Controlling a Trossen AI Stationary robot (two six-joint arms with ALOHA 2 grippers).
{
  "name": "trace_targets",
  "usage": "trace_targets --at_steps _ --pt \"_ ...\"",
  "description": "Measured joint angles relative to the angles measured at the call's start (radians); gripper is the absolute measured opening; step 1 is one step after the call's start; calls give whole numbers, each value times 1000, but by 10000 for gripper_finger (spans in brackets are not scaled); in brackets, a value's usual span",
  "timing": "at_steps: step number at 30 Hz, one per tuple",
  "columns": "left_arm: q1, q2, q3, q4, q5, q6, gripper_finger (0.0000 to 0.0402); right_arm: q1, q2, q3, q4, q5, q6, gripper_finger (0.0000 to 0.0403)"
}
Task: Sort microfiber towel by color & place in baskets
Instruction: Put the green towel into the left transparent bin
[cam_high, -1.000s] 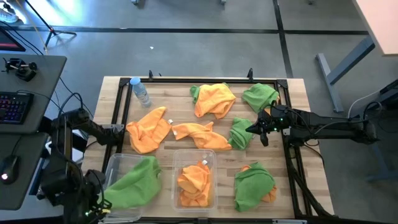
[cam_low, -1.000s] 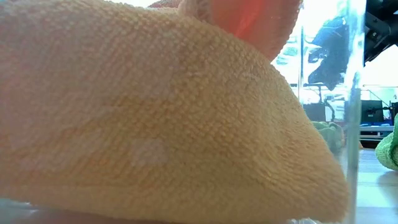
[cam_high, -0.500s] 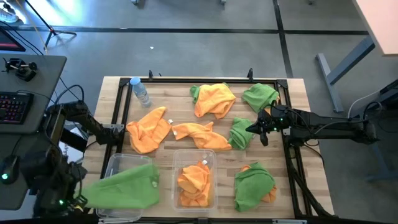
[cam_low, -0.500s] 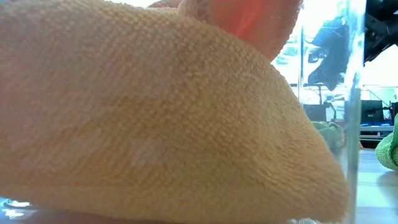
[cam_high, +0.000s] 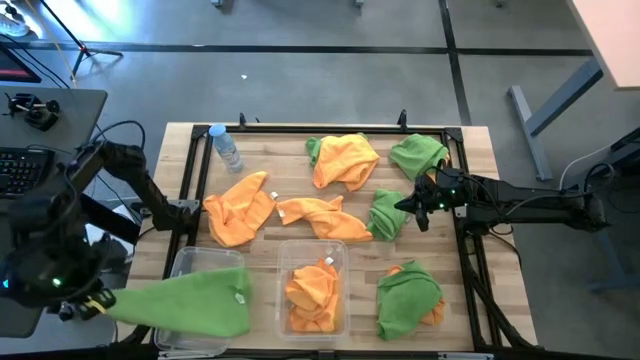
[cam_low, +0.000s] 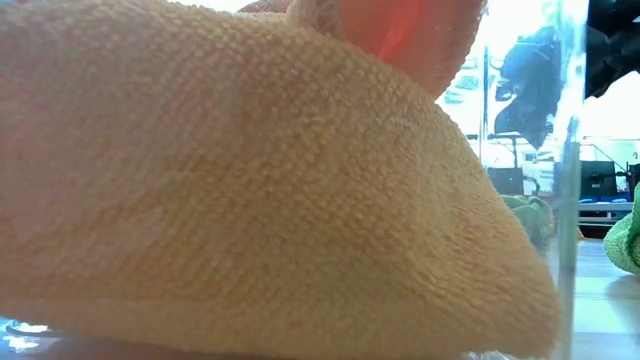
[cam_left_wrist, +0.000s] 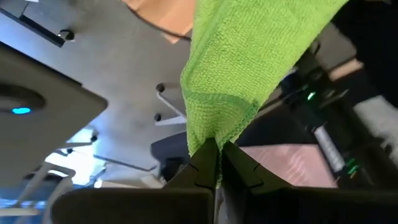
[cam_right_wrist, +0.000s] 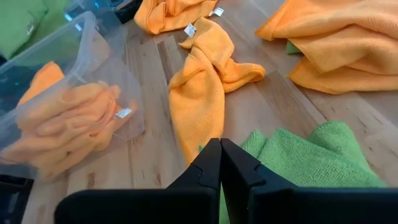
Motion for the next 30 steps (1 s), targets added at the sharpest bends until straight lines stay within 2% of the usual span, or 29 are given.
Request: trace_targets --at_steps 8,11,18,22,26,30 --pt "-131 -86 0 0 0 4 0 0 0 0 0 10 74 0" --pt "-153 -109 -8 3 -52 16 0 0 0 0 0 39 99 0" --pt "-152 -192 -216 -1 -471 106 0 0 0 0 0 43 100 0" --pt "-95 -210 -332 -2 -678 151 0 0 0 0 0 43 96 0" --pt "-14 -205 -365 19 -846 213 0 0 0 0 0 43 88 0" --pt "65 -203 -353 147 -1010 372 0 0 0 0 0 43 68 0"
